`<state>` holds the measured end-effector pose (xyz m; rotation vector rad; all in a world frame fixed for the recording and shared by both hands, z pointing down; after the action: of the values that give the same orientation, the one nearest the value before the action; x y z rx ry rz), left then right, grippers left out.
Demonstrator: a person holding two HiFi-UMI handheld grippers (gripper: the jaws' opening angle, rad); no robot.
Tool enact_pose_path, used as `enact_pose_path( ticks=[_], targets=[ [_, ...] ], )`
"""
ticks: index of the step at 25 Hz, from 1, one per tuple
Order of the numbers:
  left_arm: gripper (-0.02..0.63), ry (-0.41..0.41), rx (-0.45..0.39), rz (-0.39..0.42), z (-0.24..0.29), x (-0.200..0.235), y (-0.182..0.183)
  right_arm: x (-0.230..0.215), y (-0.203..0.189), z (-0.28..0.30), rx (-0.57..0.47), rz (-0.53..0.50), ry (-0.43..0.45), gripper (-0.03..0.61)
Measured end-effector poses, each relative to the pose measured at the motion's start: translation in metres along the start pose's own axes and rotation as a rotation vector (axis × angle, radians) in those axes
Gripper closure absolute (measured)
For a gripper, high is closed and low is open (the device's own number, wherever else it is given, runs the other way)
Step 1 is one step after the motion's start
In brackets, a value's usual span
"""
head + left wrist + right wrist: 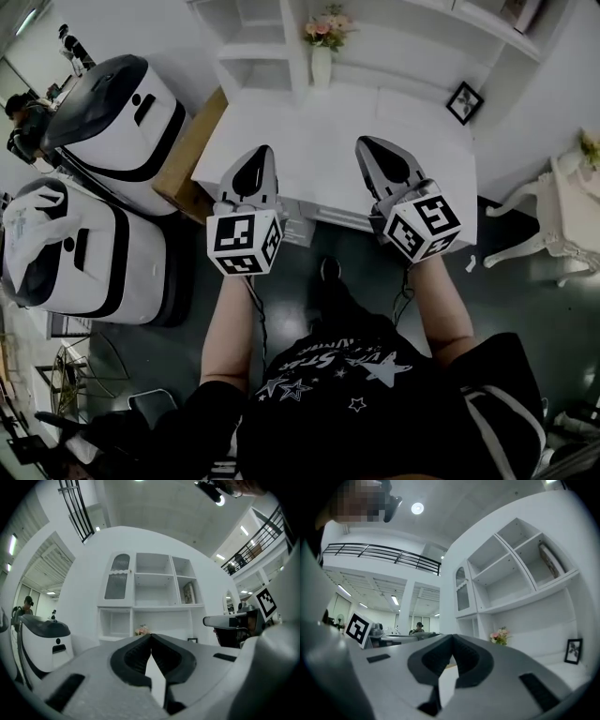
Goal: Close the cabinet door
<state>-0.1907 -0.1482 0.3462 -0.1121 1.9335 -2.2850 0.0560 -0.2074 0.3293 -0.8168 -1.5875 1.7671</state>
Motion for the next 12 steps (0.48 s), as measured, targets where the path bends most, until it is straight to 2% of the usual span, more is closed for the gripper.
enact_pose_path(
  ticks=[6,12],
  targets=[
    [0.604,-0.063,0.066,-0.020,-0.036,-0.033,-0.036,0.019,-0.022,-0.058,0.062,0.011,-0.063,0.572],
    [0.604,-0.092,0.090,-0.032,-0.051,-0.061,-0.053,0.014,-0.029,-0.101,0.084,0.014,-0.099,0.574]
  ],
)
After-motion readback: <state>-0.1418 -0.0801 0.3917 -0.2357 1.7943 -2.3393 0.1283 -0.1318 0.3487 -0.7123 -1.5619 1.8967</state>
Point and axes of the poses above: the fingertips, and each gripper's own axes: z forward along the fingers, x to its left, y out of its top, the point moved 10 cm from there along -z, backward along the fingers, and after that the axes turned 13 degrees about x, right-handed, at the moved point
